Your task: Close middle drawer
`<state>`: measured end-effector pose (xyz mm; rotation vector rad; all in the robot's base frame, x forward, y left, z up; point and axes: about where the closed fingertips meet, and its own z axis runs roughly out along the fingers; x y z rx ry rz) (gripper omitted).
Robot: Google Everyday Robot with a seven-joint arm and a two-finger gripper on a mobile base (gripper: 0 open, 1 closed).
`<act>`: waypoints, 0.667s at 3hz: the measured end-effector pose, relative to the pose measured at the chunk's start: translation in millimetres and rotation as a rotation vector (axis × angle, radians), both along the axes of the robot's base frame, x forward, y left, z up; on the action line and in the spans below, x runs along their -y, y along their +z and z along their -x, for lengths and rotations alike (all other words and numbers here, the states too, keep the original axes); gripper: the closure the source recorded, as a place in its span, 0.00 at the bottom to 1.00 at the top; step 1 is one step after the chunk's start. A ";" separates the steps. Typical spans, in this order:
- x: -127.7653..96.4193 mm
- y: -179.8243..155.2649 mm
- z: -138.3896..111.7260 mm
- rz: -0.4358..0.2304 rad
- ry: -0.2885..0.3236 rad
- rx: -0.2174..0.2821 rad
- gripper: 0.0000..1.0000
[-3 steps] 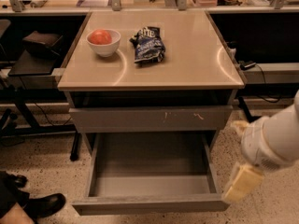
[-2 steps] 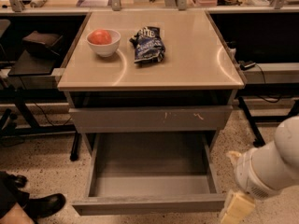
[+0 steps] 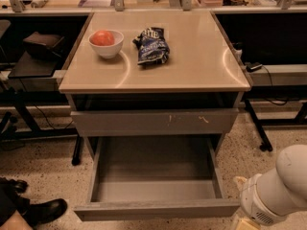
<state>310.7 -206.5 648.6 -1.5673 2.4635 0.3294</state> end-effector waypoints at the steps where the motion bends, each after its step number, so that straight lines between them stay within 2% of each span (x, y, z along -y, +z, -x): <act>1: 0.2 -28.1 6.3 0.023 0.004 0.016 0.00; 2: 1.6 -95.3 14.4 0.055 0.015 0.002 0.00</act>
Offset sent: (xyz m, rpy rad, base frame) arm -0.0217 -0.0037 -0.1893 -0.0862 0.0250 0.0269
